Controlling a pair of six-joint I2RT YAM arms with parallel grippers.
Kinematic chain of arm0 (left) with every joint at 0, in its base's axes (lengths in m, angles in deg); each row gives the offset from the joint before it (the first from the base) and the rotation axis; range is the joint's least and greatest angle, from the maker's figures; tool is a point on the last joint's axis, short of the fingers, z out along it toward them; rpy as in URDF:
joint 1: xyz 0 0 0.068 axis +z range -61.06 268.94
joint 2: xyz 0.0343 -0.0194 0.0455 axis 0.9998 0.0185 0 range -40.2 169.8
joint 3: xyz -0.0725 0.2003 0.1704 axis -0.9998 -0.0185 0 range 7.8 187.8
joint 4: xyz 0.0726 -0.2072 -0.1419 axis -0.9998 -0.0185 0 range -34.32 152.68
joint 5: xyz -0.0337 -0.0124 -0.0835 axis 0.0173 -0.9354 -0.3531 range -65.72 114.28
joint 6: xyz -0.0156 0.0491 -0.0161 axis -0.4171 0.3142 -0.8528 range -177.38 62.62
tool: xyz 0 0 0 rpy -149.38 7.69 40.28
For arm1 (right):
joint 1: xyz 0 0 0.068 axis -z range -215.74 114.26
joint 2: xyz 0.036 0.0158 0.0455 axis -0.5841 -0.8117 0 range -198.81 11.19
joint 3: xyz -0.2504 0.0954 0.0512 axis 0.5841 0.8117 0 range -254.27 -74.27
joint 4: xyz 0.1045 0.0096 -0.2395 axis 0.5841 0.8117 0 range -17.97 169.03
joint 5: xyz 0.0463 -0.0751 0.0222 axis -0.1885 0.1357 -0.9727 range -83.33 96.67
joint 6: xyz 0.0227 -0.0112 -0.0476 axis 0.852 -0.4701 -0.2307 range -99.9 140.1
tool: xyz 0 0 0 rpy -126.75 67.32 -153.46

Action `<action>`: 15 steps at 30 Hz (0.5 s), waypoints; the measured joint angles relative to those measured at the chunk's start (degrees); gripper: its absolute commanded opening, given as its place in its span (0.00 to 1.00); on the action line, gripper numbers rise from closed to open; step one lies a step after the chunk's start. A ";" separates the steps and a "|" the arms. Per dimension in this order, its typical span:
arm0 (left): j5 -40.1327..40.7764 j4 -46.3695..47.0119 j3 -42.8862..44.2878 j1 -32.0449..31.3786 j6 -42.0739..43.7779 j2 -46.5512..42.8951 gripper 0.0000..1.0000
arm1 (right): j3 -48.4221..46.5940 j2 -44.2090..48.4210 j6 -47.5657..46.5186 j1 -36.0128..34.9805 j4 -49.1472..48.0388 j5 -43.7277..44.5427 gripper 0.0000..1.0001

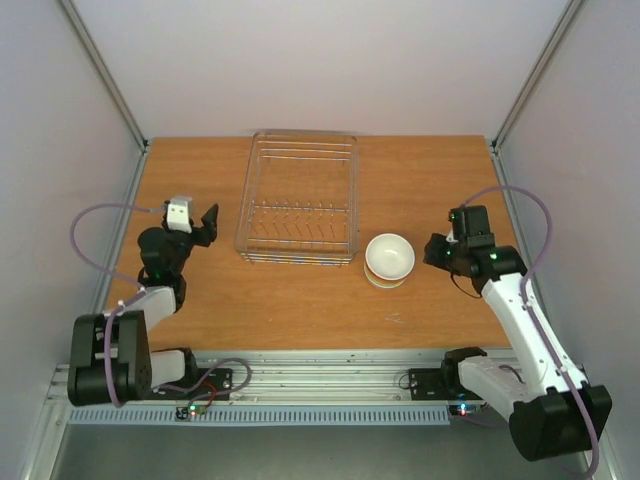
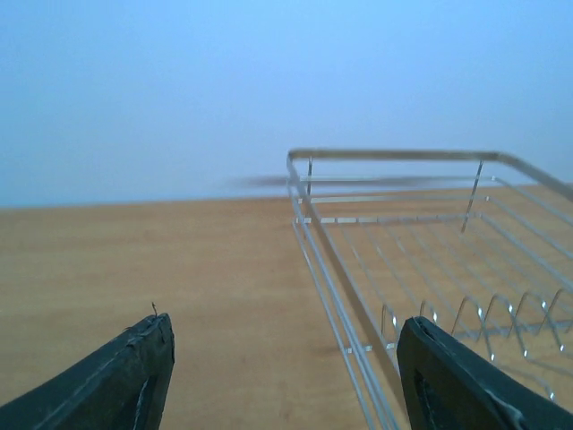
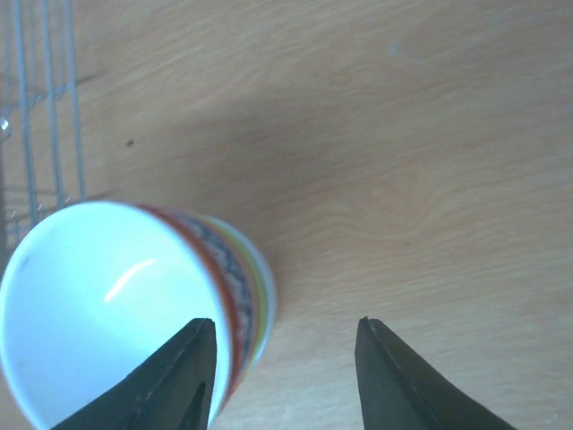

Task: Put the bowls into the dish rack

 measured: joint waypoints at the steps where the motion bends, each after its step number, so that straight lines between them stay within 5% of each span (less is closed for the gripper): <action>1: 0.04 -0.48 0.37 0.00 0.09 -1.70 0.70 | -0.68 -1.22 -0.37 -0.85 0.17 -0.90 0.42; 15: -4.24 -9.94 1.42 0.04 5.09 -3.87 0.76 | -3.32 -10.16 -3.48 -5.95 0.81 -5.27 0.26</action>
